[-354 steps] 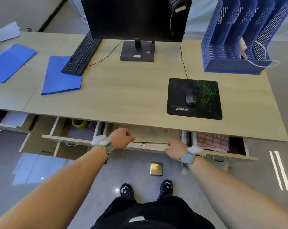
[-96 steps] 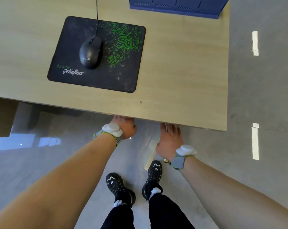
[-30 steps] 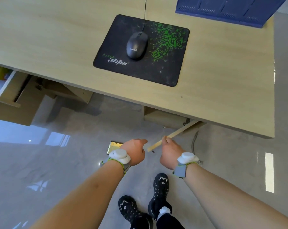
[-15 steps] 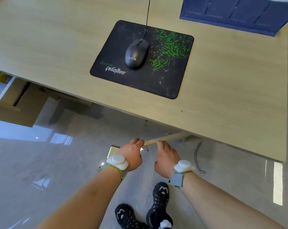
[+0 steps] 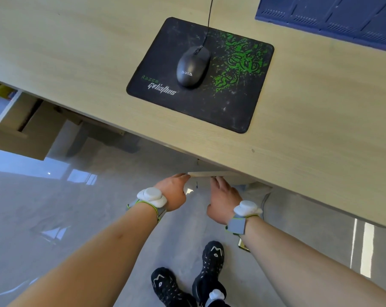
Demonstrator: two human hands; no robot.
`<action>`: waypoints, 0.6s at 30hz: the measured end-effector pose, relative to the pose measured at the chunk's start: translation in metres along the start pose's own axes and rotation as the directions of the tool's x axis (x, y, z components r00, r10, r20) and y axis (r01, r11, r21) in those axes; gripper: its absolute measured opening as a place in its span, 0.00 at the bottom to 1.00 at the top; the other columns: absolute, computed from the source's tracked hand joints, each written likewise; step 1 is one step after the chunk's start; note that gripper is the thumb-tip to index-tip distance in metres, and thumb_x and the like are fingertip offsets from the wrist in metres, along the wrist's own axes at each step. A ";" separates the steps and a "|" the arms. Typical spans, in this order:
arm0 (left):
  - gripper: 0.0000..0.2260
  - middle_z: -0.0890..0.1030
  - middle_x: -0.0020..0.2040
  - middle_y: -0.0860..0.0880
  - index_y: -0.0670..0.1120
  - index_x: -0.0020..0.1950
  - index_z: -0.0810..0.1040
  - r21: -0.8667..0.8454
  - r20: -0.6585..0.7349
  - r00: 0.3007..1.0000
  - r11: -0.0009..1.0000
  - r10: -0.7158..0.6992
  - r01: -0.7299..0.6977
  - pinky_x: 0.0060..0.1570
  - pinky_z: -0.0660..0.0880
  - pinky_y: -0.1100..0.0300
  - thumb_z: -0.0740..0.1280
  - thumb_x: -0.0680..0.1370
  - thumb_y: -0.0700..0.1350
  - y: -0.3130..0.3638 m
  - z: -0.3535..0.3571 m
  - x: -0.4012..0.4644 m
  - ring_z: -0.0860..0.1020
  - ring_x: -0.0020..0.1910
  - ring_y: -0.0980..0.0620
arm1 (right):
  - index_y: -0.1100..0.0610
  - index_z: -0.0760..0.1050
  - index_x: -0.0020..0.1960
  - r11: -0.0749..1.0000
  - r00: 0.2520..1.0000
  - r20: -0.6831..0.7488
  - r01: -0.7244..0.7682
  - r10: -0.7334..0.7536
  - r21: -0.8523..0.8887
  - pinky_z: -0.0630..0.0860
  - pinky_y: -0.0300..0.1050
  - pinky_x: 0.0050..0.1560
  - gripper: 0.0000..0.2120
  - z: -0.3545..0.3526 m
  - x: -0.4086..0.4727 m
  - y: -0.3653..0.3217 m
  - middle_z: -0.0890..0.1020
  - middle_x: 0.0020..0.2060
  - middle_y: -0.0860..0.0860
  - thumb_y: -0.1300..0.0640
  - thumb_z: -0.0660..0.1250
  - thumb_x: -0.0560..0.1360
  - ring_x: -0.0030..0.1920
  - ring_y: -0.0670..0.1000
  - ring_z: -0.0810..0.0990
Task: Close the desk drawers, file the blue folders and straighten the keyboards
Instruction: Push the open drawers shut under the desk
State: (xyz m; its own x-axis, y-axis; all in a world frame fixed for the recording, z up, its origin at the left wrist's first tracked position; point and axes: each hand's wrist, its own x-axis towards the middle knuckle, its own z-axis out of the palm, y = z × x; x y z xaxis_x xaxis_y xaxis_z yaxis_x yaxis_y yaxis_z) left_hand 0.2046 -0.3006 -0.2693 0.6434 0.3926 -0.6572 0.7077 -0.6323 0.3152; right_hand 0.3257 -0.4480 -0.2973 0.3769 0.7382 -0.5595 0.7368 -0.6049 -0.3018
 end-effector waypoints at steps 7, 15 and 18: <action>0.32 0.59 0.81 0.52 0.50 0.81 0.58 -0.007 0.021 1.000 1.000 0.004 -0.004 0.71 0.70 0.50 0.58 0.76 0.37 -0.006 -0.007 0.003 0.67 0.76 0.44 | 0.58 0.54 0.77 0.999 0.999 -0.001 -0.033 0.033 -0.005 0.64 0.54 0.68 0.39 -0.015 0.013 -0.009 0.64 0.70 0.54 0.54 0.60 0.68 0.68 0.57 0.69; 0.31 0.59 0.81 0.52 0.50 0.81 0.59 0.011 -0.005 1.000 1.000 0.011 -0.011 0.69 0.71 0.50 0.58 0.77 0.37 -0.009 -0.015 0.002 0.67 0.75 0.42 | 0.57 0.59 0.73 0.995 0.998 -0.004 -0.065 0.065 -0.074 0.67 0.53 0.66 0.32 -0.030 0.020 -0.012 0.68 0.70 0.56 0.50 0.63 0.72 0.67 0.62 0.70; 0.31 0.59 0.81 0.52 0.49 0.80 0.59 0.020 -0.002 1.000 1.000 0.001 -0.001 0.68 0.72 0.50 0.58 0.76 0.38 -0.012 -0.015 0.000 0.67 0.74 0.42 | 0.58 0.64 0.67 0.992 0.997 -0.004 -0.078 0.078 -0.098 0.70 0.55 0.66 0.30 -0.032 0.029 -0.014 0.73 0.67 0.58 0.47 0.64 0.70 0.66 0.62 0.73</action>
State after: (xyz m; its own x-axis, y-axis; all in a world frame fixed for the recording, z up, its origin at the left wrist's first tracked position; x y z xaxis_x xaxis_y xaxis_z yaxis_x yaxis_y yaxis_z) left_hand 0.1999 -0.2832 -0.2627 0.6444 0.3932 -0.6558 0.7014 -0.6455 0.3022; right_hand 0.3435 -0.4088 -0.2846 0.4357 0.6902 -0.5778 0.7565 -0.6286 -0.1804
